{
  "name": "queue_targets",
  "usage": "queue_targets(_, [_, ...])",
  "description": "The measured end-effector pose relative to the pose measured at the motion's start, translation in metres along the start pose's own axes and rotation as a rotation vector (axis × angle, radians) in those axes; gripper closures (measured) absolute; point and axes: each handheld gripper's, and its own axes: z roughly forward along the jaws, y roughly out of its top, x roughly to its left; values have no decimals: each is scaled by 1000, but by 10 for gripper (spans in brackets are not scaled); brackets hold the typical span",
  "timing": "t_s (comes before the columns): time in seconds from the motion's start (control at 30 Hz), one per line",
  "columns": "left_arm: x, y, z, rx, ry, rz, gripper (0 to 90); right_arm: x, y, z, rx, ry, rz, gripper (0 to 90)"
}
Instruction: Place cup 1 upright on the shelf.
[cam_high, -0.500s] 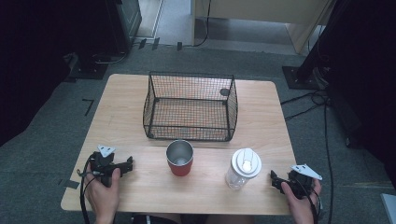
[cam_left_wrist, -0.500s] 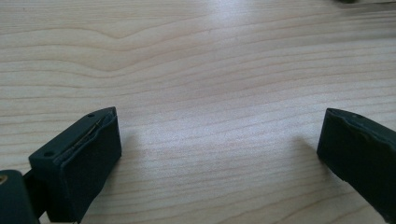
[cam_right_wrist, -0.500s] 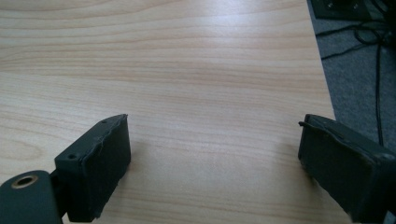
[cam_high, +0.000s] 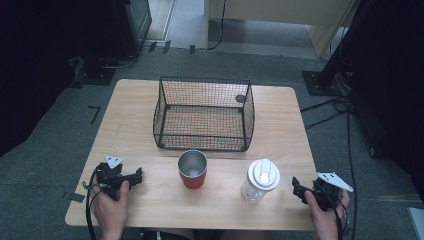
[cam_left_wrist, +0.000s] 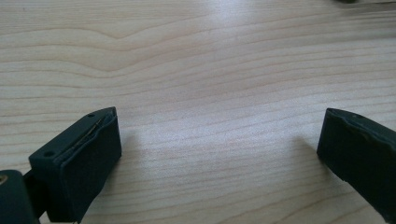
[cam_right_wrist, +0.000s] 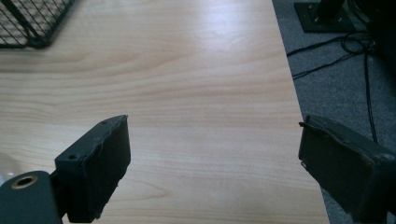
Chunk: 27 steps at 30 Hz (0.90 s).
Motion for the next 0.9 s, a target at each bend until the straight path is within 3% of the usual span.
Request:
queue_targets(0.37, [0, 0, 0, 0, 0, 0, 4, 27, 16, -29, -62, 32, -38, 92])
queue_targets(0.9, [0, 0, 0, 0, 0, 0, 4, 59, -5, -61, -63, 134, -120, 92])
